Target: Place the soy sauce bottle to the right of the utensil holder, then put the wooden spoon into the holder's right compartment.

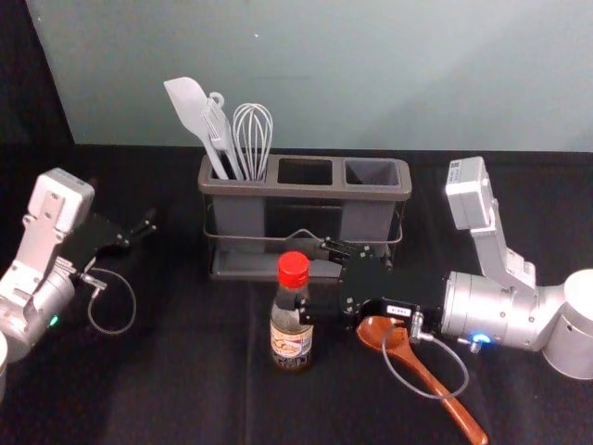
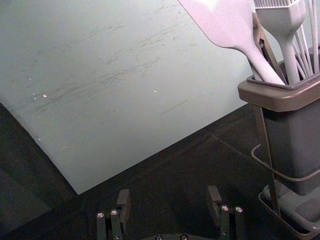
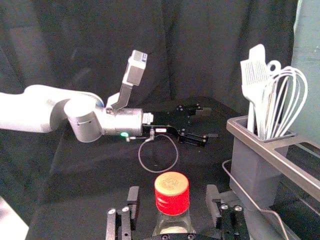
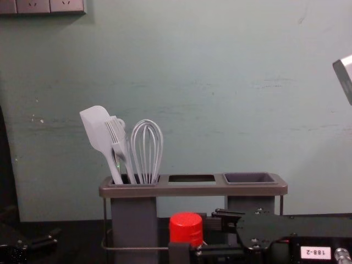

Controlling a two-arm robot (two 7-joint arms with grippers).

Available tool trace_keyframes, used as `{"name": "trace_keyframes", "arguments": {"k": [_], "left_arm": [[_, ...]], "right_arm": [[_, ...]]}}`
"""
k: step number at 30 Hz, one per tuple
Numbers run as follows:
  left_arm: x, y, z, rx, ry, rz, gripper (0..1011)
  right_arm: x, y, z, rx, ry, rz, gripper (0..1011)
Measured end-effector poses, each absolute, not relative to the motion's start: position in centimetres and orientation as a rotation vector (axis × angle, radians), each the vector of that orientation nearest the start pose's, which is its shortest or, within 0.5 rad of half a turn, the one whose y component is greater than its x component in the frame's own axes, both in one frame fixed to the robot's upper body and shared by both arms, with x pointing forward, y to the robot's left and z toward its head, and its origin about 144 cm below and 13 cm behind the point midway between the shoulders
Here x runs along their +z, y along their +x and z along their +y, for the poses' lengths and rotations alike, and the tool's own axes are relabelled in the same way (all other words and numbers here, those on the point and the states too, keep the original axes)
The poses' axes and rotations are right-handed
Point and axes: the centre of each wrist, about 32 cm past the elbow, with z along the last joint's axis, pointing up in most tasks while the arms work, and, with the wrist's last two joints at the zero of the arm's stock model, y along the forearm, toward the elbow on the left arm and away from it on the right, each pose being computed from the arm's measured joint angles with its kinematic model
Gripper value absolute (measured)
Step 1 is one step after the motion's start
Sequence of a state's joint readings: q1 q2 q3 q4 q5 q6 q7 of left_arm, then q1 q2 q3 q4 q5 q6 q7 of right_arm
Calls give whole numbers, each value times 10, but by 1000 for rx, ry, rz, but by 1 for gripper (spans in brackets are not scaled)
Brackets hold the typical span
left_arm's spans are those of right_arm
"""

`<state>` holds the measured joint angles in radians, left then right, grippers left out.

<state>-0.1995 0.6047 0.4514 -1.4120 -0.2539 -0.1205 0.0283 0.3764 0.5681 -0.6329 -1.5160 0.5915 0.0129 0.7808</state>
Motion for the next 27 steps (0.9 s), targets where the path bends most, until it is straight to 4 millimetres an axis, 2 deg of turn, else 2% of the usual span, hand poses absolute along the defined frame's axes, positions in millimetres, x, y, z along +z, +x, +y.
{"name": "trace_keyframes", "arguments": {"k": [5, 8, 9, 10, 12, 16, 27], "left_arm": [[1140, 489, 310, 1248, 304, -285, 1005], [1140, 489, 310, 1248, 304, -285, 1005], [1140, 489, 310, 1248, 304, -285, 1005], [1140, 489, 310, 1248, 304, -285, 1005], [1140, 489, 310, 1248, 304, -285, 1005], [1140, 489, 310, 1248, 304, -285, 1005], [1140, 489, 310, 1248, 305, -285, 1005]], "right_arm": [[1193, 513, -235, -301, -96, -4, 750], [1193, 513, -235, -300, -96, -4, 632], [1193, 513, -235, -300, -95, -4, 632], [1193, 513, -235, -300, -95, -4, 574], [1193, 512, -235, -300, -95, -4, 538], [1193, 512, -235, -300, -95, -4, 385], [1194, 512, -236, -299, -94, -5, 382]]}}
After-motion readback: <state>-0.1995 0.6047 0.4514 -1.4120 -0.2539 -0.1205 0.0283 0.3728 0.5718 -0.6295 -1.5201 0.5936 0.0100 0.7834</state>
